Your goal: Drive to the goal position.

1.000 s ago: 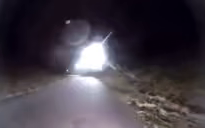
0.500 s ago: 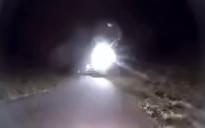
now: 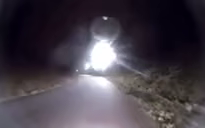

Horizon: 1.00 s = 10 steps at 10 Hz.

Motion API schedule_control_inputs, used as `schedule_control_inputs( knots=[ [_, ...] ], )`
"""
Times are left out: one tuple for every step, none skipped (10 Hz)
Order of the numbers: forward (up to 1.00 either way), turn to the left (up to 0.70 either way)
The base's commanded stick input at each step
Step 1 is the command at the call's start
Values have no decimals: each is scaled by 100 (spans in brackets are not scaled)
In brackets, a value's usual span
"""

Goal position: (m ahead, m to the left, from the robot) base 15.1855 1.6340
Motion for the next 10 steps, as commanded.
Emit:
schedule_control_inputs(
  knots=[
    [100,0],
    [100,0],
    [100,0],
    [100,0],
    [100,0],
    [100,0],
    [100,0],
    [100,0],
    [100,0],
    [100,0]
  ],
)
